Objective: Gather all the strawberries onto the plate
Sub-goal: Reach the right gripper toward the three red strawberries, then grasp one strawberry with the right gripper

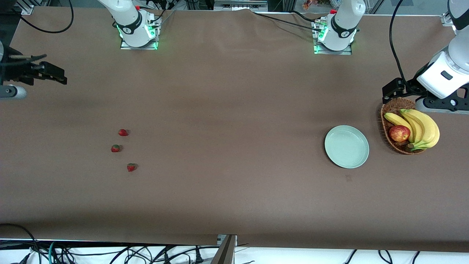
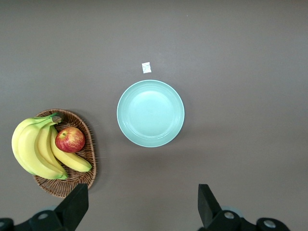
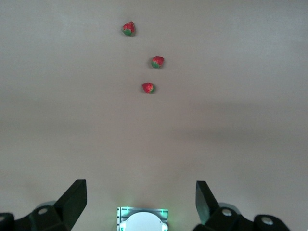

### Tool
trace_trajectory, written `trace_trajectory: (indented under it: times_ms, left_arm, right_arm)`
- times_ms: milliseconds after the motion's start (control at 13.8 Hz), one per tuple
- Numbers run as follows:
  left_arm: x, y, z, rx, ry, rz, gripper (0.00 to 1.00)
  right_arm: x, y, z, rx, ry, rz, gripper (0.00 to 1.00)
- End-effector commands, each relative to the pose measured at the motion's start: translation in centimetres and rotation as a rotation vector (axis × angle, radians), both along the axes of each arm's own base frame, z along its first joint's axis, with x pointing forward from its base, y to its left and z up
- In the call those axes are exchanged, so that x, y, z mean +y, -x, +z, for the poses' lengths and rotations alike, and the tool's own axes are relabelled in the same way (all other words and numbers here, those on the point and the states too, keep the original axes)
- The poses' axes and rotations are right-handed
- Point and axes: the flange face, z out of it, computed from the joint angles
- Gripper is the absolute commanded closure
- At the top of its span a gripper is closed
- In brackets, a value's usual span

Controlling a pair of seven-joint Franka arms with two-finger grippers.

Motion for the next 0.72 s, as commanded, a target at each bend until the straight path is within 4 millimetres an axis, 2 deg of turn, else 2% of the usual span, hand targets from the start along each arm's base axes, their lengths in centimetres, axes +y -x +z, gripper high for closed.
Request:
trace_trajectory:
  times_ms: [0,72,144,361,433,650]
  left_arm:
    - [-0.1,0.6,0.6,0.0,0.007,0.005,0.0]
    - [-0.1,0.6,0.7,-0.003,0.008,0.005,0.0]
    - [-0.1,0.6,0.7,-0.003,0.008,0.005,0.0]
    - [0.0,0.6,0.7,-0.003,0.009,0.005,0.0]
    - [0.0,0.6,0.7,-0.003,0.009,0.008,0.0]
    - [-0.1,0.6,0.7,-0.001,0.015,0.003,0.0]
  right_arm:
    - [-0.3,-2.3,-1.9,-0.032,0.008,-0.003,0.0]
    - [-0.2,-3.7,-4.3,-0.019,0.007,-0.004,0.0]
    - [0.0,-5.4,-8.1,0.015,0.004,0.002,0.0]
    - [1.8,-8.7,-14.9,0.01,-0.013,0.031,0.0]
    - [2.6,-9.8,-18.0,0.01,-0.013,0.041,0.0]
    - [3.9,-12.0,-25.8,-0.021,-0.019,0.054,0.0]
